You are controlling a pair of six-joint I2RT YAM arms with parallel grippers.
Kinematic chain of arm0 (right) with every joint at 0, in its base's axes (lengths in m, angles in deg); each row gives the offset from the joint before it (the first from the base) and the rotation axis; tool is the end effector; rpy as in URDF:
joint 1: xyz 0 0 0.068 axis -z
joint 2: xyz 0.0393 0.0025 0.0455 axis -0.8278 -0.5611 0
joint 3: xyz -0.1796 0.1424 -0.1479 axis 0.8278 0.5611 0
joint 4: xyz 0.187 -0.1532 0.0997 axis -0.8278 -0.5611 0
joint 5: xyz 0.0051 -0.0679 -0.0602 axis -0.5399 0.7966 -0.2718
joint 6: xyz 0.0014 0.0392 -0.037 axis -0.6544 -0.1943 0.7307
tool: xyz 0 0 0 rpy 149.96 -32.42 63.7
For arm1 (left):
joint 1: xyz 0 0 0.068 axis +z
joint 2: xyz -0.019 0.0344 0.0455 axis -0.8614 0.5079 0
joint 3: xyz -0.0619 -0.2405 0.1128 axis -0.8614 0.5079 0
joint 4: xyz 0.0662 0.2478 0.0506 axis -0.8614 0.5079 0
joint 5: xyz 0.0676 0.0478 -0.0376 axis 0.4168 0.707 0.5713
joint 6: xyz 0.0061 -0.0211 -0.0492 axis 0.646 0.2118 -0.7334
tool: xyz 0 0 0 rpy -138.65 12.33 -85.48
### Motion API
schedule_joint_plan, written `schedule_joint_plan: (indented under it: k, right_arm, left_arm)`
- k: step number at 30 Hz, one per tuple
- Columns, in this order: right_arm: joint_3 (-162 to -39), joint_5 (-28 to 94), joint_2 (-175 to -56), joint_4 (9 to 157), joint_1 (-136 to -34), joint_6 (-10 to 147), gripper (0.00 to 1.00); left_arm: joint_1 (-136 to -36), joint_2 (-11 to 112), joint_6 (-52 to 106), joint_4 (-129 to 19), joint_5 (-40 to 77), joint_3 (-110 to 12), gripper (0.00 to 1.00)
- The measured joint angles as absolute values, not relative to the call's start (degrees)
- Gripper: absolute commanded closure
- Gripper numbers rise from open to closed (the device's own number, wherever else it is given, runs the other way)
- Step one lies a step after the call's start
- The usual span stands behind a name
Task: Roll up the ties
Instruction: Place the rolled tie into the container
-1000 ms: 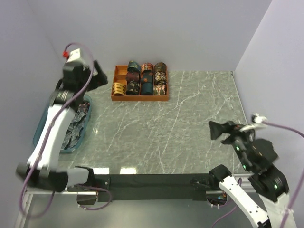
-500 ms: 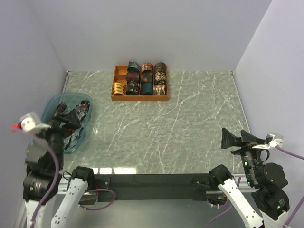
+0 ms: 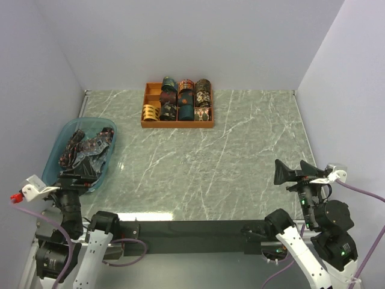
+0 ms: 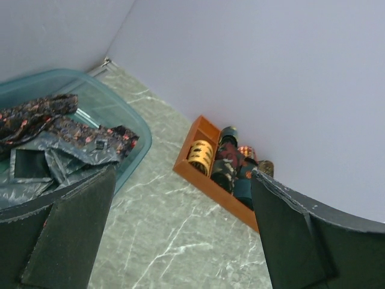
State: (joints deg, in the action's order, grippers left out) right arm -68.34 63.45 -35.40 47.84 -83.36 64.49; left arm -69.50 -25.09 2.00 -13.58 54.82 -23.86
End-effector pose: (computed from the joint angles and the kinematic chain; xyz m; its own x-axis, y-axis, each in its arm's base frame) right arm 0.0085 -0.0110 0.3414 0.0839 0.2371 -0.9679 -0.1005 0.9684 0.2285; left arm -0.0122 0.0191 0.3476 0.2855 -0.5878 -0.7569 -0.1699 0.7462 -0.6436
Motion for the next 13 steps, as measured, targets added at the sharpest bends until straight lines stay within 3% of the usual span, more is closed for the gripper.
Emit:
schedule_joint_plan:
  k: [13]
  right_arm:
    - [-66.13, 63.38, -35.42, 51.67, -83.36, 64.86, 0.0]
  left_arm:
    - [-69.61, -25.09, 1.65, -13.23, 56.3, -21.13, 0.01]
